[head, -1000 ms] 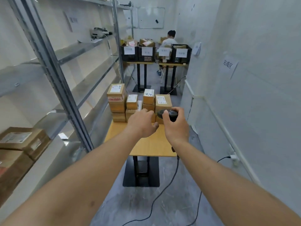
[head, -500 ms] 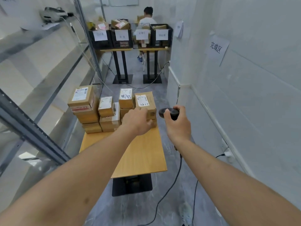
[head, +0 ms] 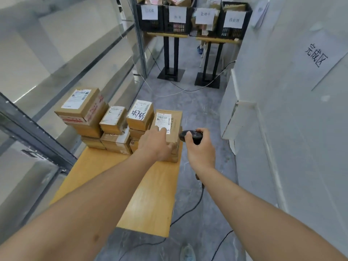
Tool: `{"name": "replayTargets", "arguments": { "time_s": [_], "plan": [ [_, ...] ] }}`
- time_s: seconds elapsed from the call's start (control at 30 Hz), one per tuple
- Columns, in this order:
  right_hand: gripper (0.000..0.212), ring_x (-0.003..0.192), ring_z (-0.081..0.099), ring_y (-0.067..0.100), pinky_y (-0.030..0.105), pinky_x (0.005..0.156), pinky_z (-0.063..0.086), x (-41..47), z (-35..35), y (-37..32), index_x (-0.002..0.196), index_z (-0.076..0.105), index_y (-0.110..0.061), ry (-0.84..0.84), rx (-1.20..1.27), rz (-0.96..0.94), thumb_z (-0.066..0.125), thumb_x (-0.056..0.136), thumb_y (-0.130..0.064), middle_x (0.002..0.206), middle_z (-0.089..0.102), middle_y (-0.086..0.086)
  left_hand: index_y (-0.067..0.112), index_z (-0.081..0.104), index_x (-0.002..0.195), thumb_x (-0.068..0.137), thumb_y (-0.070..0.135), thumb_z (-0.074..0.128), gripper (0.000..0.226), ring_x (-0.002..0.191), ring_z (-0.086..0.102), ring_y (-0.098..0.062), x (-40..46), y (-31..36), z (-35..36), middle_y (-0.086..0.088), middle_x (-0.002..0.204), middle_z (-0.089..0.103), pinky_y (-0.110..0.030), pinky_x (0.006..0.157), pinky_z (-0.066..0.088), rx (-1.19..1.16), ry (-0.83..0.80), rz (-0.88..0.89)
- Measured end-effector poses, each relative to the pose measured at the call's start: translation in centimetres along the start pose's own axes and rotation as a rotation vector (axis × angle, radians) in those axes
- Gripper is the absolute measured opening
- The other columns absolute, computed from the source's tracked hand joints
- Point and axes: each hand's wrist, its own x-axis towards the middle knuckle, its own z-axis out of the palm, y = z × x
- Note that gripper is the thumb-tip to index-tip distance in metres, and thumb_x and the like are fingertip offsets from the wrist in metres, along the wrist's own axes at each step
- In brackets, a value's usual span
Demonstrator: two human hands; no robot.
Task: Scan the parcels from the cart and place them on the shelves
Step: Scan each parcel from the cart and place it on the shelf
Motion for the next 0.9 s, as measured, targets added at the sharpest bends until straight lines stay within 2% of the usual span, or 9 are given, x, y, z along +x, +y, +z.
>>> {"name": "replayTargets", "arguments": {
  "time_s": [0.17, 0.33, 0.5, 0.7, 0.9],
  "plan": [
    [0.02, 0.089, 0.068, 0.017, 0.044, 0.08, 0.059, 4.6, 1.0, 1.7, 0.114, 0.049, -0.044, -0.079, -0.024, 0.02, 0.057, 0.099, -0.055, 0.099, 0.068, -0.014, 0.018, 0.05, 0.137, 0.093, 0.064, 0.058, 0.065, 0.128, 0.051, -0.035, 3.8, 0.6, 2.4, -0.01, 0.14, 0.051, -0.048, 0.098, 0.049, -0.025, -0.023, -0.148],
    [0.02, 0.087, 0.069, 0.014, 0.035, 0.075, 0.057, 7.8, 1.7, 3.5, 0.114, 0.05, -0.046, -0.101, -0.033, 0.033, 0.059, 0.099, -0.055, 0.098, 0.069, -0.017, 0.019, 0.042, 0.146, 0.08, 0.083, 0.061, 0.094, 0.137, 0.043, -0.04, 7.1, 0.9, 5.2, -0.017, 0.149, 0.042, -0.051, 0.11, 0.041, -0.052, -0.031, -0.282],
    [0.019, 0.081, 0.068, 0.01, 0.041, 0.076, 0.06, 9.8, 2.0, 5.2, 0.114, 0.051, -0.046, -0.112, -0.03, 0.052, 0.06, 0.099, -0.053, 0.094, 0.068, -0.019, 0.021, 0.023, 0.16, 0.066, 0.095, 0.062, 0.125, 0.15, 0.024, -0.05, 9.1, 0.7, 7.7, -0.028, 0.165, 0.016, -0.056, 0.123, 0.027, -0.045, -0.08, -0.422],
    [0.021, 0.082, 0.067, 0.007, 0.034, 0.073, 0.056, 10.1, 2.3, 5.6, 0.117, 0.051, -0.044, -0.117, -0.04, 0.035, 0.061, 0.1, -0.051, 0.095, 0.066, -0.021, 0.019, 0.014, 0.164, 0.068, 0.08, 0.077, 0.13, 0.148, 0.019, -0.045, 9.2, 0.5, 8.1, -0.024, 0.159, 0.016, -0.052, 0.118, 0.035, -0.149, -0.057, -0.407],
    [0.023, 0.086, 0.069, 0.01, 0.041, 0.079, 0.06, 9.0, 1.4, 3.9, 0.118, 0.053, -0.045, -0.102, -0.009, -0.007, 0.061, 0.098, -0.052, 0.099, 0.068, -0.02, 0.021, 0.007, 0.167, 0.065, 0.07, 0.085, 0.137, 0.15, 0.003, -0.037, 7.3, -0.1, 5.8, -0.013, 0.161, 0.005, -0.052, 0.123, 0.028, -0.145, -0.066, -0.196]
  ]
}}
